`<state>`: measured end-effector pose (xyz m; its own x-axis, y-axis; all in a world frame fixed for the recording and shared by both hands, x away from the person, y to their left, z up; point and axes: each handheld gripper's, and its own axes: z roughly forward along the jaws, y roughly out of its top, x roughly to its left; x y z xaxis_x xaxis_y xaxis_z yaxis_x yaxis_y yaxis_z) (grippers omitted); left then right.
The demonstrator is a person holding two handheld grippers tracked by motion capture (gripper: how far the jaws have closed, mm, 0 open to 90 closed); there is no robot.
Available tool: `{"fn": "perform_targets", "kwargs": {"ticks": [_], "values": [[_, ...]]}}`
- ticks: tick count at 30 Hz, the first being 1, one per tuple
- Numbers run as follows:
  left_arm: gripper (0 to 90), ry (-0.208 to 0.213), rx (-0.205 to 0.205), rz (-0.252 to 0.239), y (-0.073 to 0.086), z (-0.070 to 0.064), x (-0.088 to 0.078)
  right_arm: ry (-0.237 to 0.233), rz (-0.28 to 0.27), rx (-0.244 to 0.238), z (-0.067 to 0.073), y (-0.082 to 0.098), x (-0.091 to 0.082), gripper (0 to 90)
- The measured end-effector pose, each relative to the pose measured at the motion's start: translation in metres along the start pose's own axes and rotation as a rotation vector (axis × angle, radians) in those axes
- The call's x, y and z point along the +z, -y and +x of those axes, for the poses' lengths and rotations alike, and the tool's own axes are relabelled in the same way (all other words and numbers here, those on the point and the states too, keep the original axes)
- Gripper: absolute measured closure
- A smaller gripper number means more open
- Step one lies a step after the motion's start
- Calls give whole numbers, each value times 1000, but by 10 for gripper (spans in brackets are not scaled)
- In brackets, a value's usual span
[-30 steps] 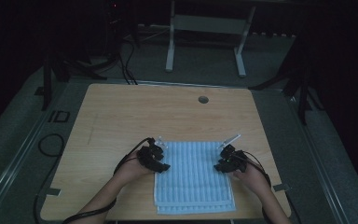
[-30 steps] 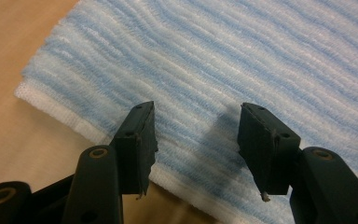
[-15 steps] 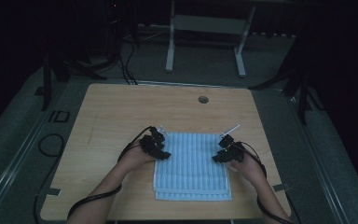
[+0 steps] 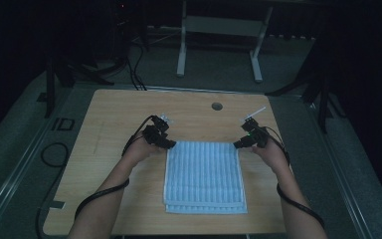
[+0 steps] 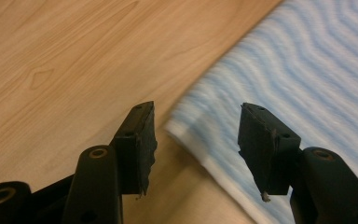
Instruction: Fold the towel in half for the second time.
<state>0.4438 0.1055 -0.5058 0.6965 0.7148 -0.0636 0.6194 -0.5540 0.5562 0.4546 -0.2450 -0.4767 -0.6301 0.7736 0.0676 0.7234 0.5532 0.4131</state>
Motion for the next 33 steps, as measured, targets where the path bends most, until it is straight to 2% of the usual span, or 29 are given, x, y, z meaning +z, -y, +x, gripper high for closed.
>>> {"fn": "perform_targets", "kwargs": {"ticks": [3,5,7,11,13,15,16,18,20,23,27,31,33], "values": [[462,18,-27,5,-2,7,9,-22,35,43,-10,-8,13,533],[463,3,-25,18,-4,9,15,-29,53,58,-14,-11,23,531],[474,12,-38,25,-6,10,21,-32,74,70,-16,-12,31,531],[527,15,-28,62,-8,9,31,-37,116,89,-21,-12,46,547],[542,26,-10,82,-7,7,35,-43,124,86,-22,-11,50,567],[615,34,-8,73,-7,6,36,-51,112,80,-22,-11,51,641],[694,49,-9,72,-6,6,36,-54,115,76,-22,-11,51,712],[806,43,-9,70,-8,5,34,-56,113,70,-21,-12,50,827],[857,41,-17,45,-10,4,29,-33,95,61,-18,-14,45,856],[863,48,-12,10,-11,3,15,-11,54,31,-13,-16,33,868],[868,72,-10,-63,-7,1,-10,3,-9,-14,-3,-14,10,869],[868,106,12,-129,3,-7,-36,-1,-72,-66,9,-1,-15,869],[868,119,36,-160,9,-16,-48,-6,-103,-88,16,9,-25,869]]}}
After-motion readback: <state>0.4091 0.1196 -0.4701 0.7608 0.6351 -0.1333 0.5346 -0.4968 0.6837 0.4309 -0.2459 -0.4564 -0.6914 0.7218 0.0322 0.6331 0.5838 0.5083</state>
